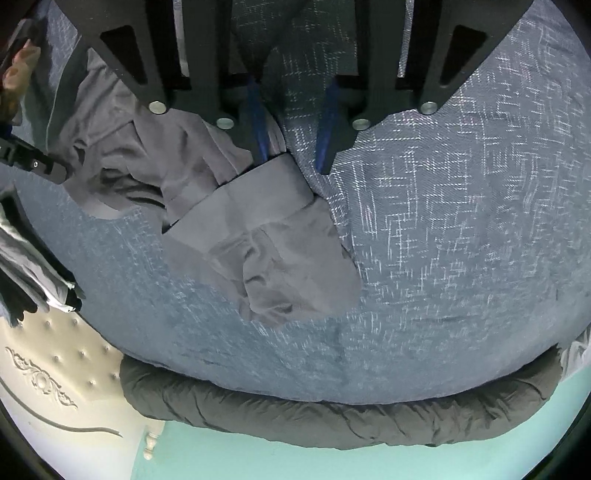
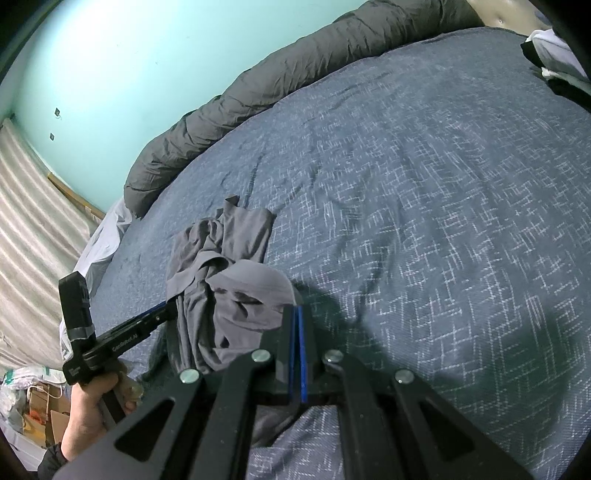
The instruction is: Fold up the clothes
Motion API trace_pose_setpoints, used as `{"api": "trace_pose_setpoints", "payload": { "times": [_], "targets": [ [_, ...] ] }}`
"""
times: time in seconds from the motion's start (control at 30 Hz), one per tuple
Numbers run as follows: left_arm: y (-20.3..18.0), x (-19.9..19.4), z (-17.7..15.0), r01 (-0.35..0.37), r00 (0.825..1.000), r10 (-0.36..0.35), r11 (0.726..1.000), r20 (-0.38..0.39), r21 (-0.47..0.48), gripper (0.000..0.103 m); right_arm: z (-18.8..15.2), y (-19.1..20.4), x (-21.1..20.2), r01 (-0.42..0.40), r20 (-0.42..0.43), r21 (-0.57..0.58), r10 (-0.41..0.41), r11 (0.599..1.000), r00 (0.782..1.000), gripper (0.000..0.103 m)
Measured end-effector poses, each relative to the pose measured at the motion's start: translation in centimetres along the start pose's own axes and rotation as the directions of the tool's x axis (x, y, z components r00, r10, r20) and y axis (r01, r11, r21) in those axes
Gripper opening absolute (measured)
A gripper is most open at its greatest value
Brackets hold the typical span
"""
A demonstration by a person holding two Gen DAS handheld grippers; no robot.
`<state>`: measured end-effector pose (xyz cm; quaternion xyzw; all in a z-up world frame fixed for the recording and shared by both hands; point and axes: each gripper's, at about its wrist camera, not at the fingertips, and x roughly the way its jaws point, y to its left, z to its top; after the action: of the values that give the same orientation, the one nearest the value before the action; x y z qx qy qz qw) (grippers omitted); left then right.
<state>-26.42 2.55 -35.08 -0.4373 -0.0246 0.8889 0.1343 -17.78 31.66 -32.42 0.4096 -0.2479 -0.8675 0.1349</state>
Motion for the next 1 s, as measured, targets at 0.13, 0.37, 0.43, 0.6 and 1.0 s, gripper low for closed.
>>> {"api": "trace_pose_setpoints", "payload": {
  "times": [0.13, 0.37, 0.43, 0.6, 1.0],
  "targets": [
    [-0.4, 0.1, 0.0, 0.009, 1.000, -0.009, 1.000, 0.001, 0.011, 0.008, -0.1, 0.1, 0.1, -0.001, -0.001, -0.001, 0.001, 1.000, 1.000, 0.001],
    [-0.7, -1.1, 0.0, 0.009, 0.999, -0.010, 1.000, 0.051, 0.015, 0.005, 0.1, -0.1, 0.1, -0.002, 0.004, -0.001, 0.002, 1.000, 1.000, 0.001],
    [-0.4, -1.9, 0.1, 0.010, 0.998, -0.011, 1.000, 0.069, 0.009, 0.005, 0.1, -0.1, 0.0, -0.001, 0.009, 0.000, 0.001, 1.000, 1.000, 0.001],
    [0.2, -4.0, 1.0, 0.018, 0.991, -0.016, 1.000, 0.132, -0.018, 0.005, 0.3, 0.1, -0.3, -0.001, 0.020, -0.007, 0.001, 1.000, 1.000, 0.001],
    [4.2, -11.5, 0.3, -0.021, 0.968, 0.038, 0.997, 0.247, -0.071, 0.005, 1.0, 1.0, -1.9, 0.003, 0.094, -0.016, -0.001, 1.000, 0.996, 0.001]
  ]
}}
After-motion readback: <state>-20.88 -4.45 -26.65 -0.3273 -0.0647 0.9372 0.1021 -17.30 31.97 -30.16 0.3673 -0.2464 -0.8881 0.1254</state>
